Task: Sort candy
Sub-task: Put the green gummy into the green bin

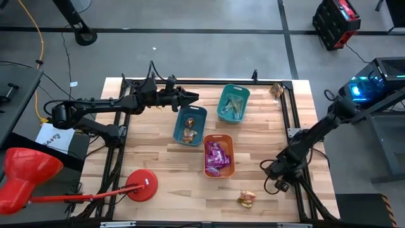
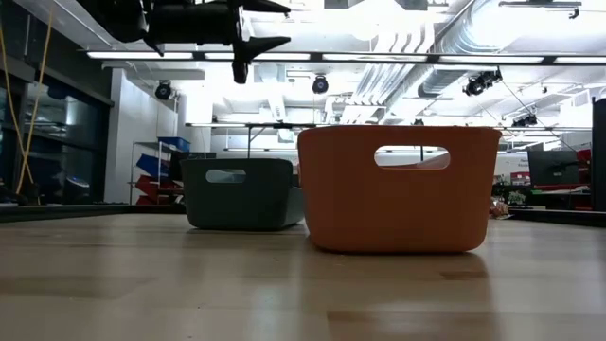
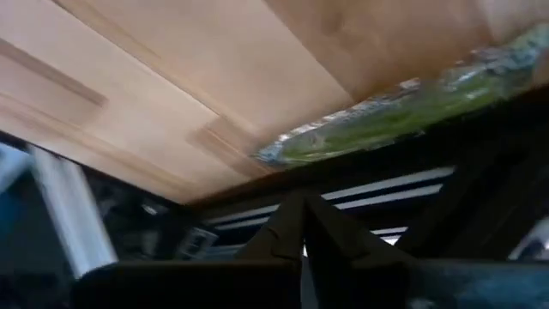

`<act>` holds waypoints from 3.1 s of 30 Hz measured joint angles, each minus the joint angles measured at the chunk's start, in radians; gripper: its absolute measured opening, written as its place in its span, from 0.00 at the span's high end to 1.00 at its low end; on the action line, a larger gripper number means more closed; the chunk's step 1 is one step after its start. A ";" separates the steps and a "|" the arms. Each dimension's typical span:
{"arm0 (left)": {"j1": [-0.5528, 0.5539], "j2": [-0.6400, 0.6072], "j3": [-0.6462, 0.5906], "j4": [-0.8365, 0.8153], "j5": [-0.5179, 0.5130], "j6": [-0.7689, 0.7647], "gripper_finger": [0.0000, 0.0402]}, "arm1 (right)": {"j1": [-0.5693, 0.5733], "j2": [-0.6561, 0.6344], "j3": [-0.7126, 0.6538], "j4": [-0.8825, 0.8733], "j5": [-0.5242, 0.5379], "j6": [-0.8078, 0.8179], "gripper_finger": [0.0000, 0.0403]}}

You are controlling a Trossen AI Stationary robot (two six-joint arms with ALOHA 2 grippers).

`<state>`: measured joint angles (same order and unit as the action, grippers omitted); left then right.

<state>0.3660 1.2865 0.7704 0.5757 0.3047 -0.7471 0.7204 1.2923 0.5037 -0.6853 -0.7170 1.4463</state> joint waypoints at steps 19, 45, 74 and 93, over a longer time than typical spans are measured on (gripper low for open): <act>0.005 0.000 0.000 -0.002 0.000 0.027 0.51 | -0.042 0.372 0.123 0.026 -0.029 -0.385 1.00; 0.047 0.000 0.000 0.005 0.080 0.016 0.51 | -0.220 0.182 0.380 -0.351 0.535 -0.084 0.95; 0.054 0.000 0.000 0.016 0.131 -0.071 0.51 | -0.216 0.121 0.309 -0.321 0.722 0.145 0.63; 0.081 -0.003 0.011 0.140 0.137 -0.215 0.51 | -0.271 0.110 0.155 -0.191 0.764 0.227 0.93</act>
<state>0.4470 1.2831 0.7812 0.7156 0.4413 -0.9620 0.4498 1.4024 0.6582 -0.8763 0.0470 1.6736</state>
